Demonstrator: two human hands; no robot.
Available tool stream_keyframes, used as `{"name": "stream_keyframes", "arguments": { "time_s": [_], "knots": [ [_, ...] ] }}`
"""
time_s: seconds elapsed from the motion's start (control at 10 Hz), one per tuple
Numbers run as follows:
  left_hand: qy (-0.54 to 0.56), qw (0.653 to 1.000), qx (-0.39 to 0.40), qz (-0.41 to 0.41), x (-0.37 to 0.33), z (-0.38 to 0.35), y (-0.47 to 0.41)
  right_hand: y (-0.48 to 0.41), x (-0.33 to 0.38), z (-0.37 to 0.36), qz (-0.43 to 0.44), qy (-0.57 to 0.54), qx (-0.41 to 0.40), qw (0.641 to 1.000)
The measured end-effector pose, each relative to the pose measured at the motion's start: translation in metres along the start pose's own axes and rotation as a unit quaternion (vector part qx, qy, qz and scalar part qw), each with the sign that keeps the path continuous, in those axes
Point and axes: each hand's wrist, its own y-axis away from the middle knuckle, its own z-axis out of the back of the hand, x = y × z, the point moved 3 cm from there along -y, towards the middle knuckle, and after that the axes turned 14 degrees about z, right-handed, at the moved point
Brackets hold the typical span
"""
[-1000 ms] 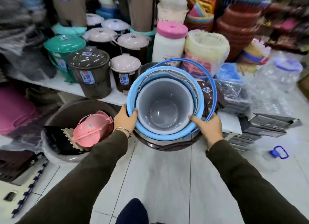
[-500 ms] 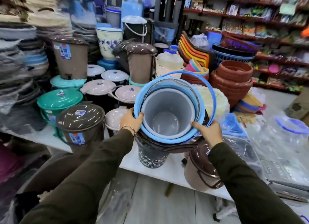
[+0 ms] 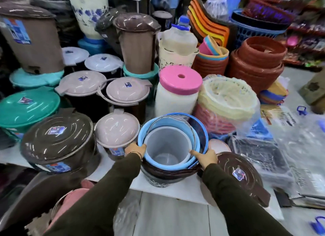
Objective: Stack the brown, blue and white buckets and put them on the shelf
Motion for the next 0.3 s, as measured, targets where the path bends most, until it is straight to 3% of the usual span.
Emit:
{"name": "stream_keyframes", "arguments": {
  "time_s": [0.2,0.3],
  "knots": [
    [-0.097,0.994,-0.011,0.052,0.018,-0.019,-0.012,0.005,-0.028,-0.017,-0.067,0.004,0.020,0.998],
    [-0.132,0.987,-0.092,-0.011,0.007,-0.005,-0.005,0.004,-0.011,-0.015,-0.039,-0.054,0.006,0.998]
  ]
}}
